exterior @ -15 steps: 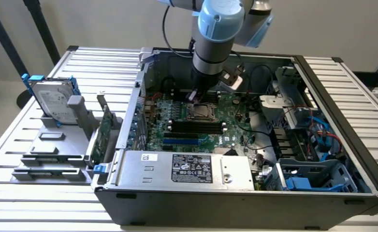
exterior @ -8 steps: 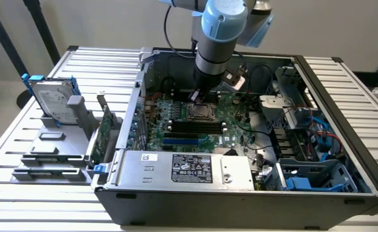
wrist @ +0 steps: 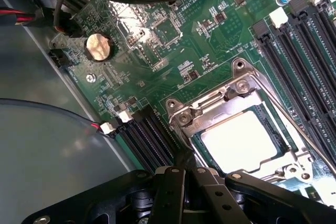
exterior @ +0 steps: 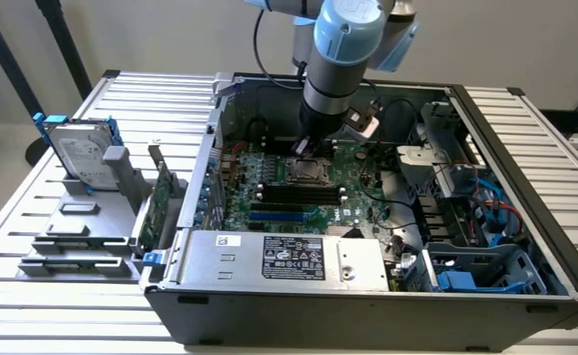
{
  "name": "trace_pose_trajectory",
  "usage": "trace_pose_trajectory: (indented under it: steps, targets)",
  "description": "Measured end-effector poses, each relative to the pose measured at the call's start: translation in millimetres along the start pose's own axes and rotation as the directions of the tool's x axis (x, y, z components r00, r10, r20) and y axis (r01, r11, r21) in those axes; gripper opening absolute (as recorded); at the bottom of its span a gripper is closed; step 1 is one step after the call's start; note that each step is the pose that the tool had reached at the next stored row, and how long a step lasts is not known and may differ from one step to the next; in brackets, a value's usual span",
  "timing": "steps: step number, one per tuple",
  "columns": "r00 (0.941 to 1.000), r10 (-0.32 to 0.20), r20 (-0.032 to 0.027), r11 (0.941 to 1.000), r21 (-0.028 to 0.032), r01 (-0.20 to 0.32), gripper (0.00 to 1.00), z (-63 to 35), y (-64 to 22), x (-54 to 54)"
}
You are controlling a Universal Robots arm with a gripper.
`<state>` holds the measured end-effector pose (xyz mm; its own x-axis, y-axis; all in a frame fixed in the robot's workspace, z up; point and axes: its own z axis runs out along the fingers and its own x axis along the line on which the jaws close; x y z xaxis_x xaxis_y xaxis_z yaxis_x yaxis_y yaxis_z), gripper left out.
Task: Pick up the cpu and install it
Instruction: 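Install the first cpu locking lever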
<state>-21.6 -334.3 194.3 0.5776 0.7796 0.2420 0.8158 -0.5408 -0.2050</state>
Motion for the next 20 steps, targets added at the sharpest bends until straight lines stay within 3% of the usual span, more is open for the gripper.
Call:
trace_pose_trajectory:
  steps: [14,20]
  targets:
    - [1.0000,0.001,0.0007,1.0000,0.0019,-0.001,0.11,0.0,7.1,4.9]
    - [1.0000,0.001,-0.0053,1.0000,0.0079,-0.001,0.11,-0.2,8.5,5.9]
